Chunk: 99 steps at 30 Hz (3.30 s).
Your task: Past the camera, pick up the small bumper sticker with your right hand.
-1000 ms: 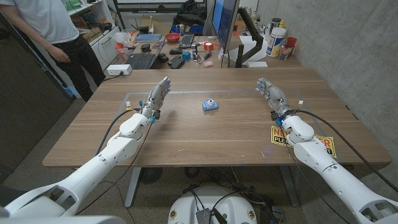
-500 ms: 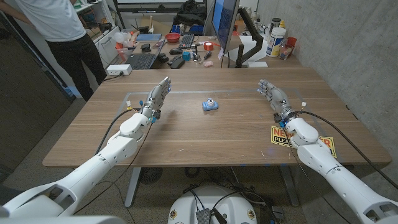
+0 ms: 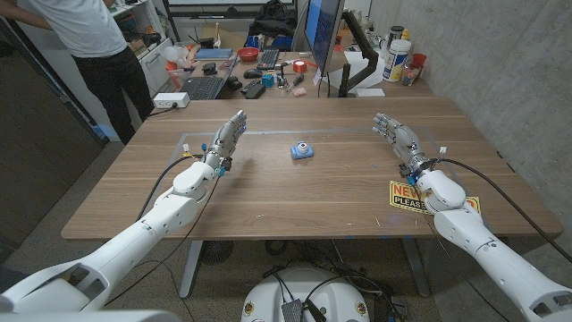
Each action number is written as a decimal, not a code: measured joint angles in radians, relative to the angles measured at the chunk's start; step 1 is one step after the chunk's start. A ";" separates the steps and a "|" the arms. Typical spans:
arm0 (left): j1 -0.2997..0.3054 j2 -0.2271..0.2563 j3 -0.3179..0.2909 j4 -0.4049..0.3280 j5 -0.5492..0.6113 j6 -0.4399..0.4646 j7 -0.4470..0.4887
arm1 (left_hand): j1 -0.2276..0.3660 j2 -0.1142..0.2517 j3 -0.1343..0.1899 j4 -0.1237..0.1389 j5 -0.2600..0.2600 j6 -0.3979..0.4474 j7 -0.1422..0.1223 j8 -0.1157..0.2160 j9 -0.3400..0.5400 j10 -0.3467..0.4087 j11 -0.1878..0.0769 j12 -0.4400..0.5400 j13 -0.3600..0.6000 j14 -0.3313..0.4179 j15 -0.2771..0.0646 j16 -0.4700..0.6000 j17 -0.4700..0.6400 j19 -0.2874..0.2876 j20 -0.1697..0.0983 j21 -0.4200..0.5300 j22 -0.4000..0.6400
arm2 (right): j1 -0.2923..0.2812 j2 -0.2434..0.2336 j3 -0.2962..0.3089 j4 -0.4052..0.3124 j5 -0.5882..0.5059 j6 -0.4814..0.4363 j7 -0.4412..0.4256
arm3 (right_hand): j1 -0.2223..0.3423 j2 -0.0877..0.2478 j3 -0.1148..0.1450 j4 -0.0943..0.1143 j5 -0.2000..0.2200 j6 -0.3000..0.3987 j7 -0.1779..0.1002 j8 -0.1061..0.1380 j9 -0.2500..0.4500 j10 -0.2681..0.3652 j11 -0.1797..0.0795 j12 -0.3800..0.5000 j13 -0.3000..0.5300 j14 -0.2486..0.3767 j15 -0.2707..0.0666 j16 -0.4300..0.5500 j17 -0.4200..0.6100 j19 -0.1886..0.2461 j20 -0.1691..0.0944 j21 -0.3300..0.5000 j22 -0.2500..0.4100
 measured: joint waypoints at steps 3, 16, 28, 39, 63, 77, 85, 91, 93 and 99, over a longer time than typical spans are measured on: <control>0.000 0.002 0.003 -0.003 -0.001 0.002 0.004 | 0.000 0.000 0.000 0.000 0.000 0.000 0.000 0.000 0.000 0.000 0.000 0.000 0.000 0.000 0.000 0.000 0.000 0.000 0.000 0.000 0.000 | -0.006 -0.013 0.003 -0.003 -0.004 0.009 0.006 | 0.000 0.000 0.004 -0.004 0.000 0.004 -0.004 0.000 0.000 0.000 0.000 0.000 0.000 0.000 0.000 0.000 0.000 0.000 0.000 -0.004 0.000; -0.001 0.017 0.020 -0.023 -0.003 0.018 0.027 | 0.000 0.000 0.000 0.000 0.000 0.000 0.000 0.000 0.000 0.000 0.000 0.000 0.000 0.000 0.000 0.000 0.000 0.000 0.000 -0.007 0.000 | -0.013 -0.042 0.013 0.001 0.002 0.051 0.048 | 0.018 -0.019 0.005 -0.019 0.000 0.013 -0.012 0.000 0.000 0.011 -0.011 0.000 0.000 0.016 -0.016 0.000 0.000 0.020 -0.002 -0.008 0.000; 0.001 0.032 0.032 -0.049 -0.003 0.027 0.057 | 0.000 0.000 0.000 0.000 0.000 0.000 0.000 0.000 0.000 -0.004 -0.004 0.000 0.000 0.000 0.000 0.000 0.000 0.000 0.000 -0.008 0.000 | -0.013 -0.070 0.020 0.010 0.017 0.072 0.089 | 0.015 -0.029 0.005 -0.027 0.000 0.018 -0.018 0.000 0.000 0.022 -0.011 0.000 0.000 0.025 -0.018 0.000 0.000 0.029 0.000 -0.012 0.000; 0.005 0.048 0.041 -0.073 -0.003 0.031 0.083 | 0.000 0.000 -0.004 -0.004 0.000 0.000 0.000 0.000 0.000 -0.004 -0.004 0.000 0.000 0.000 0.000 0.000 0.000 0.000 0.000 -0.018 0.000 | -0.024 -0.107 0.037 0.004 0.033 0.065 0.112 | 0.016 -0.029 0.005 -0.027 0.000 0.014 -0.022 0.000 0.000 0.027 -0.016 0.000 0.000 0.032 -0.021 0.000 0.000 0.036 0.000 -0.015 0.000; 0.006 0.093 0.074 -0.135 -0.003 0.055 0.144 | 0.000 0.000 -0.004 -0.004 0.000 0.000 0.000 0.000 0.000 -0.004 -0.004 0.000 0.000 0.000 0.000 0.000 0.000 0.000 0.000 -0.026 0.000 | -0.056 -0.191 0.069 -0.037 0.012 0.041 0.120 | 0.016 -0.029 0.009 -0.031 0.000 -0.005 -0.063 0.000 0.005 0.040 -0.028 0.000 0.000 0.043 -0.021 0.000 0.000 0.045 -0.002 -0.023 0.000; -0.006 0.117 0.100 -0.164 -0.005 0.077 0.171 | 0.000 0.000 -0.004 -0.004 0.000 0.000 0.000 0.000 0.000 -0.004 -0.004 0.000 0.000 -0.005 -0.005 0.000 0.000 0.000 0.000 -0.033 0.005 | -0.078 -0.216 0.084 -0.041 -0.012 0.063 0.098 | 0.031 -0.033 0.021 -0.043 0.000 0.013 -0.079 0.000 0.005 0.052 -0.041 0.008 0.000 0.063 -0.020 0.000 0.000 0.057 0.000 -0.037 0.000; -0.019 0.130 0.117 -0.184 -0.004 0.099 0.193 | 0.000 0.000 -0.004 -0.004 0.000 0.000 0.000 0.000 0.000 -0.004 -0.004 0.000 0.000 -0.005 -0.005 0.000 0.000 0.000 0.000 -0.037 0.005 | -0.093 -0.233 0.095 -0.026 -0.028 0.087 0.086 | 0.031 -0.033 0.021 -0.043 0.000 0.009 -0.069 0.000 0.005 0.064 -0.043 0.008 0.000 0.078 -0.021 0.000 0.001 0.070 -0.002 -0.041 0.000; -0.025 0.140 0.127 -0.200 -0.004 0.111 0.212 | 0.000 0.000 -0.004 -0.004 0.000 0.000 0.000 0.000 0.000 -0.004 -0.004 0.000 0.000 -0.005 -0.005 0.000 0.000 0.000 0.000 -0.037 0.005 | -0.100 -0.248 0.100 -0.021 -0.041 0.103 0.085 | 0.030 -0.033 0.021 -0.043 0.000 0.011 -0.067 0.000 0.005 0.073 -0.046 0.008 0.000 0.089 -0.021 0.000 0.001 0.074 0.003 -0.041 0.000; -0.026 0.144 0.131 -0.204 -0.004 0.111 0.212 | 0.000 0.000 -0.004 -0.004 0.000 0.000 0.000 0.000 0.000 -0.004 -0.004 0.000 0.000 -0.005 -0.005 0.000 0.000 0.000 0.000 -0.037 0.005 | -0.100 -0.248 0.100 -0.021 -0.045 0.108 0.084 | 0.030 -0.033 0.021 -0.042 0.000 0.014 -0.064 0.000 0.005 0.077 -0.045 0.008 0.000 0.089 -0.021 0.000 0.003 0.079 0.000 -0.041 0.000; -0.032 0.150 0.144 -0.214 -0.004 0.121 0.231 | 0.000 0.000 -0.004 -0.004 0.000 0.000 0.000 0.000 0.000 -0.004 -0.004 0.000 0.000 -0.005 -0.005 0.000 0.000 0.000 0.000 -0.037 0.005 | -0.105 -0.267 0.101 -0.019 -0.063 0.125 0.085 | 0.030 -0.033 0.021 -0.042 0.000 0.014 -0.064 0.000 0.005 0.077 -0.045 0.008 0.000 0.097 -0.021 0.007 0.003 0.080 -0.002 -0.045 0.000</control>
